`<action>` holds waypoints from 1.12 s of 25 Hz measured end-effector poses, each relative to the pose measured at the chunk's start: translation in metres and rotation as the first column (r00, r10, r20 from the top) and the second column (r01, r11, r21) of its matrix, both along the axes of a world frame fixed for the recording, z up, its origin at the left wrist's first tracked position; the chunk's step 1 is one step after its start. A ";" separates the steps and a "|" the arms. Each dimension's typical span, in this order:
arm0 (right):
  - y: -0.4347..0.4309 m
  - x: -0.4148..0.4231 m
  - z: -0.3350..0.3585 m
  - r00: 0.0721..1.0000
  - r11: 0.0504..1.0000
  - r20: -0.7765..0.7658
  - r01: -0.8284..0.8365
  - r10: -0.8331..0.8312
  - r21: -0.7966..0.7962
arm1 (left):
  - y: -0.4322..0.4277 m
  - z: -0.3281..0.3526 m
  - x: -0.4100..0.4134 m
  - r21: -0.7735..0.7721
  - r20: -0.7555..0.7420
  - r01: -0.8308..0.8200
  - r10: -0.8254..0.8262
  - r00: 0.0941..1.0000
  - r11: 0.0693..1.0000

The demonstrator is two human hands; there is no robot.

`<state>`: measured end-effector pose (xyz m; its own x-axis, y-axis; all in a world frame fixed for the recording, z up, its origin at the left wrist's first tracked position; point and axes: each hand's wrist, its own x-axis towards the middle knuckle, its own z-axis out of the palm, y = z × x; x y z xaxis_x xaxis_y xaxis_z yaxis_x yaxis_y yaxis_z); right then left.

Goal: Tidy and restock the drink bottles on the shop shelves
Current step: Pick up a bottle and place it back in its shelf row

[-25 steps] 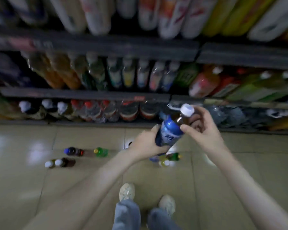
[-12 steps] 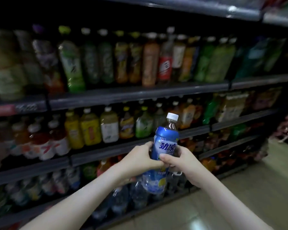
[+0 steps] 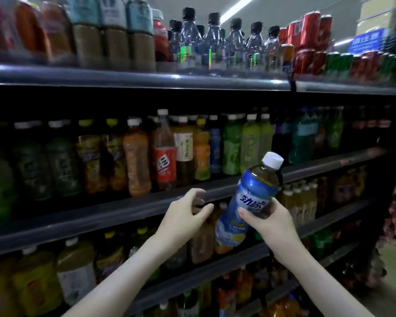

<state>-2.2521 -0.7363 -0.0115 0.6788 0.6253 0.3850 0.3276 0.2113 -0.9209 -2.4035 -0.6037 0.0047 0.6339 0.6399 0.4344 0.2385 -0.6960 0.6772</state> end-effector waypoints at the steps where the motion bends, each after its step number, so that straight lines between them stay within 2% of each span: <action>1: 0.009 0.020 0.003 0.999 0.998 -0.001 0.034 -0.034 0.044 | 0.011 0.004 0.019 0.041 0.033 -0.052 0.050 0.998 0.998; 6: 0.050 0.090 0.026 0.995 0.981 0.062 0.071 -0.084 0.178 | 0.062 0.026 0.100 0.282 0.114 -0.269 0.247 0.962 0.921; 9: 0.085 0.116 0.035 0.994 0.967 0.104 -0.002 -0.026 0.254 | 0.094 0.027 0.133 0.417 0.184 -0.428 0.387 0.904 0.802; 11: 0.112 0.130 0.044 0.985 0.974 0.170 -0.044 0.006 0.224 | 0.115 0.025 0.149 0.488 0.179 -0.531 0.515 0.838 0.693; 14: 0.148 0.147 0.053 0.977 0.990 0.207 -0.069 0.042 0.122 | 0.131 0.027 0.164 0.615 0.198 -0.585 0.614 0.764 0.529; 18: 0.184 0.163 0.059 0.962 0.995 0.260 -0.066 0.083 -0.075 | 0.139 0.045 0.173 0.659 0.256 -0.629 0.662 0.704 0.413; 22: 0.200 0.165 0.060 0.905 0.975 0.400 -0.063 0.147 -0.215 | 0.146 0.057 0.176 0.662 0.257 -0.624 0.656 0.710 0.416; 25: 0.202 0.167 0.050 0.851 0.975 0.490 -0.103 0.188 -0.195 | 0.148 0.065 0.178 0.541 0.289 -0.664 0.627 0.723 0.516; 28: 0.201 0.170 0.041 0.822 0.978 0.536 -0.122 0.194 -0.167 | 0.137 0.064 0.175 0.539 0.360 -0.672 0.581 0.729 0.509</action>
<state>-2.0826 -0.5354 0.0296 0.2675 0.7710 0.5779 0.7559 0.2041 -0.6221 -2.2288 -0.4664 0.0688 0.0890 0.4183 0.9039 0.7293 -0.6455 0.2269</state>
